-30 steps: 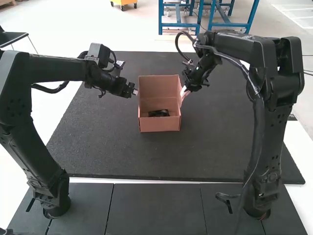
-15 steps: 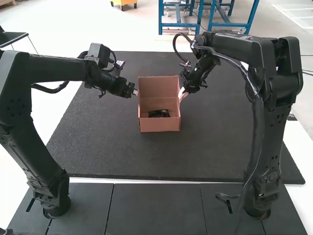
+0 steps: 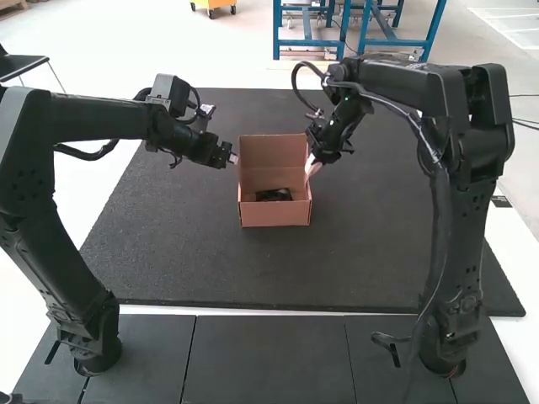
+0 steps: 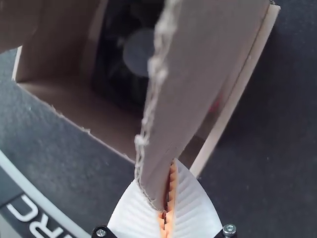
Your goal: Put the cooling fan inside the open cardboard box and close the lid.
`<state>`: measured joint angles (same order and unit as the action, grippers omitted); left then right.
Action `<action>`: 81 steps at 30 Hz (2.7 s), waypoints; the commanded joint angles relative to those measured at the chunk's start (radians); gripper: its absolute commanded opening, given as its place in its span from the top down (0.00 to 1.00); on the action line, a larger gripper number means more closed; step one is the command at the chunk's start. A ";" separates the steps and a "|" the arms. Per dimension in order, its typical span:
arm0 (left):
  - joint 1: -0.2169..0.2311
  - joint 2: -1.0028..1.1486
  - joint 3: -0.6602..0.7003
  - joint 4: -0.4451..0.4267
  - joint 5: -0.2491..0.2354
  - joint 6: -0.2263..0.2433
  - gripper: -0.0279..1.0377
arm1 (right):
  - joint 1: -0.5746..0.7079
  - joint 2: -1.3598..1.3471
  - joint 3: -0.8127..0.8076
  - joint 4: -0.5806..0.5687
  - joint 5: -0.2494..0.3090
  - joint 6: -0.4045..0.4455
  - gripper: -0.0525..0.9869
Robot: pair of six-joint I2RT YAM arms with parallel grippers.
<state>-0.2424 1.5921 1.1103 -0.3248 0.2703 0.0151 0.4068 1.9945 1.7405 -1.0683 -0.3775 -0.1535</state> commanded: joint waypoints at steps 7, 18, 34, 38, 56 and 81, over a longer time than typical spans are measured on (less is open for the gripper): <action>-0.003 -0.044 0.025 0.000 0.021 0.014 0.07 | 0.024 0.006 -0.018 -0.019 0.057 -0.043 0.96; -0.001 -0.058 0.023 -0.005 0.014 0.014 0.06 | 0.026 0.006 -0.053 -0.016 0.088 -0.047 0.96; 0.052 -0.055 0.020 0.023 -0.126 0.011 0.06 | 0.018 -0.002 0.025 -0.036 0.104 -0.050 0.07; 0.048 -0.050 0.023 0.058 -0.141 -0.007 0.06 | 0.017 -0.040 0.083 -0.067 0.092 -0.052 0.07; 0.022 0.005 0.118 0.118 -0.141 -0.041 0.06 | 0.017 -0.312 0.097 -0.036 0.069 -0.017 0.07; -0.097 0.026 0.137 0.013 -0.117 -0.035 0.07 | 0.018 -0.499 -0.015 0.110 0.058 0.117 0.07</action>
<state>-0.3294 1.6279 1.2175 -0.3046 0.1352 -0.0162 0.4240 1.5127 1.7256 -0.9756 -0.3073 -0.0681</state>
